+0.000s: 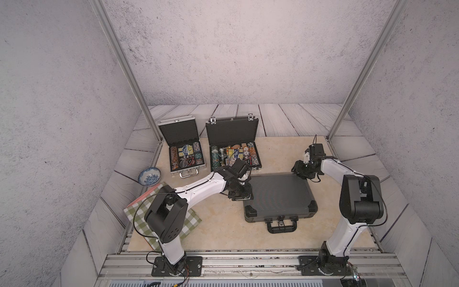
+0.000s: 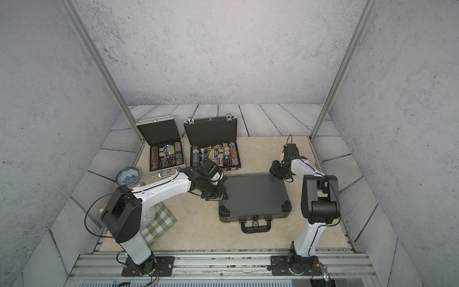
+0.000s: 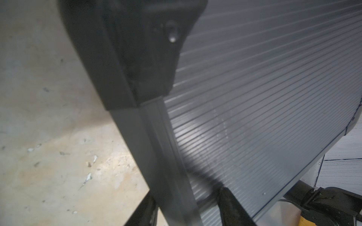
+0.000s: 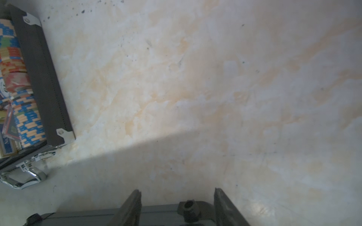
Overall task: Close the poker set cases
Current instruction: Move the poker set case to the center of the board.
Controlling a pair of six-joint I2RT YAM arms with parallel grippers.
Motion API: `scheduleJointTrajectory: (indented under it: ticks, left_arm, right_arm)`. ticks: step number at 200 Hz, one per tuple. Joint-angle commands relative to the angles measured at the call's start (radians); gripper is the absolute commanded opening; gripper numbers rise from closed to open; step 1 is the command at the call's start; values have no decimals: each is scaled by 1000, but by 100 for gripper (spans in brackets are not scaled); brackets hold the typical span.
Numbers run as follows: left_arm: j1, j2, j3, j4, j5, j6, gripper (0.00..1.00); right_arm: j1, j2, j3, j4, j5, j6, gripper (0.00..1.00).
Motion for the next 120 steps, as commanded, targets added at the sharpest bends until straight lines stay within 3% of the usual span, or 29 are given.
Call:
scheduleJointTrajectory:
  ticks: [1,61,93,120]
  left_arm:
    - [-3,62,-28,237,-106,34,51]
    - [59,-2,-86,221,-120,58,51]
    - [60,-8,-93,217,-107,66,50]
    - [59,-18,-112,221,-108,60,50]
  right_arm:
    - [223,-8,-62,-305,-442,160,59]
    - [309,-7,-46,-301,-408,180,61]
    - [248,-38,-10,-395,-330,117,69]
    - [162,-113,73,-546,-155,62,74]
